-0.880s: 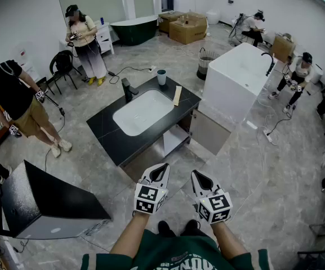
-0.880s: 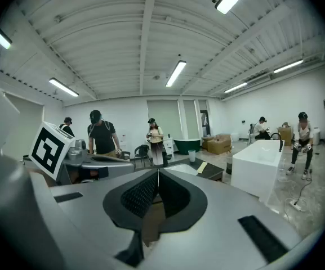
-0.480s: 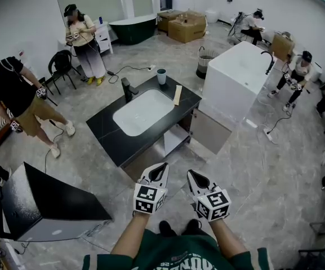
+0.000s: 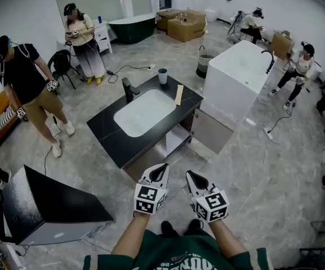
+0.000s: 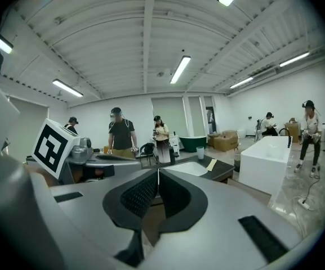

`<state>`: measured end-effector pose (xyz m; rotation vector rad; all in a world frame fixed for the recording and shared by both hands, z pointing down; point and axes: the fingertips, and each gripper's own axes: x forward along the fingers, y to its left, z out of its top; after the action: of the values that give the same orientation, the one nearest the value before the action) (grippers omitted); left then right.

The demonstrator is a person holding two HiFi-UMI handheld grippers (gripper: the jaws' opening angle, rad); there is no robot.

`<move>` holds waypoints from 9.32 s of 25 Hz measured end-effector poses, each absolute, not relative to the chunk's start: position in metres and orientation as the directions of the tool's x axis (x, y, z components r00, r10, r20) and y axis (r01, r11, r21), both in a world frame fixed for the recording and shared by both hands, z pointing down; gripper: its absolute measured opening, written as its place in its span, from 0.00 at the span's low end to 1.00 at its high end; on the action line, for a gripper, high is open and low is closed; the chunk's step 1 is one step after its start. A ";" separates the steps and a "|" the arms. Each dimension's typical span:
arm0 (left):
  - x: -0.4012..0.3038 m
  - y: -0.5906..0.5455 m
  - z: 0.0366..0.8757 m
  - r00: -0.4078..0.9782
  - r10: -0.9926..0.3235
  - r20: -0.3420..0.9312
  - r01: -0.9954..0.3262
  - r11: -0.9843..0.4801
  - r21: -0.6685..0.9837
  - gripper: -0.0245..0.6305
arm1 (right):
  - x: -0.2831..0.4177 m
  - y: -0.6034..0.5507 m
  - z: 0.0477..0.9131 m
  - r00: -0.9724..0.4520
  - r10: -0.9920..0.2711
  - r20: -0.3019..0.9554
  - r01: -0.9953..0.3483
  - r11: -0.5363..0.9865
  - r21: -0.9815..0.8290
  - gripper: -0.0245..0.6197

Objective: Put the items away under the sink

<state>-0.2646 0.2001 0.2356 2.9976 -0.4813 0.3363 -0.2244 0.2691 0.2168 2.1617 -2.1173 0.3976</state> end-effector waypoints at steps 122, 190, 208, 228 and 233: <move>0.035 -0.379 0.439 0.795 -0.417 0.440 -0.541 -0.816 0.204 0.05 | 0.210 -0.504 0.449 0.007 -0.931 0.366 -0.998 -0.027 -0.050 0.56; 0.035 -0.153 0.358 0.753 -0.586 0.298 -0.644 -0.750 0.152 0.05 | 0.170 -0.200 0.356 -0.204 -0.943 0.263 -0.979 0.197 -0.051 0.55; 0.044 -0.031 0.448 0.788 -0.522 0.325 -0.585 -0.800 0.134 0.05 | 0.148 -0.045 0.391 -0.254 -0.949 0.184 -0.967 0.252 -0.038 0.55; 0.016 -0.023 0.695 0.750 -0.562 0.349 -0.631 -0.766 0.122 0.05 | 0.131 -0.018 0.689 -0.352 -0.893 0.281 -0.936 0.342 -0.086 0.55; 0.002 -0.042 0.744 0.726 -0.600 0.334 -0.667 -0.734 0.131 0.05 | 0.129 -0.056 0.747 -0.358 -0.891 0.278 -0.934 0.346 -0.093 0.55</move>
<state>0.0024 -0.0417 0.7442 2.6888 -1.0040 0.3969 0.1294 -0.0561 0.7475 1.6640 -2.4261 0.3513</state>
